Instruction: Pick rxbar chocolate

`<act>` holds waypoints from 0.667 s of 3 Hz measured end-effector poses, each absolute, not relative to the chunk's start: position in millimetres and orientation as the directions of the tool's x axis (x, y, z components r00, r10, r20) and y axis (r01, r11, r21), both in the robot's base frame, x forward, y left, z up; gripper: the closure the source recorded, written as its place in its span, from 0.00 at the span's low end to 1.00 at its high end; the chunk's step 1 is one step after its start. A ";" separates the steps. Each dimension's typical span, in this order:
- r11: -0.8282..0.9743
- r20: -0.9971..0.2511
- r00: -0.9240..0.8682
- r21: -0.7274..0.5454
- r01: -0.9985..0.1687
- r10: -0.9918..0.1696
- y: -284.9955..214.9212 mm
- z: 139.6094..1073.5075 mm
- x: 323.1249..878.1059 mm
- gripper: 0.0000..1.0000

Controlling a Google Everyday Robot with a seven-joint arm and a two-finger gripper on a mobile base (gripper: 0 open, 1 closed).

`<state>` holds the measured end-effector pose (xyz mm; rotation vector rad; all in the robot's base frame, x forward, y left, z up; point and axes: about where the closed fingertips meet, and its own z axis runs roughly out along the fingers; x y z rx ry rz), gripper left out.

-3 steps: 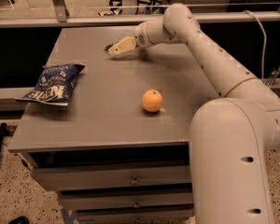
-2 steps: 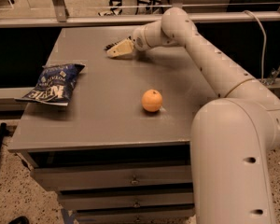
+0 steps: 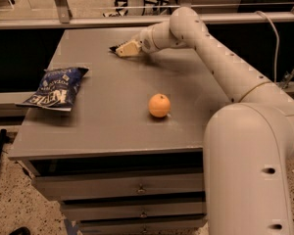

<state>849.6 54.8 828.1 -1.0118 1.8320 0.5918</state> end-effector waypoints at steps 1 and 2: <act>0.550 -0.887 -0.186 -0.087 -0.830 -0.422 41.8 847.5 849.3 0.87; 0.544 -0.878 -0.139 -0.153 -0.825 -0.458 27.0 869.7 846.2 1.00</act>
Offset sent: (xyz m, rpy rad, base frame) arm -0.0078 -0.0546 0.0770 -0.1301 -0.1818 -0.0133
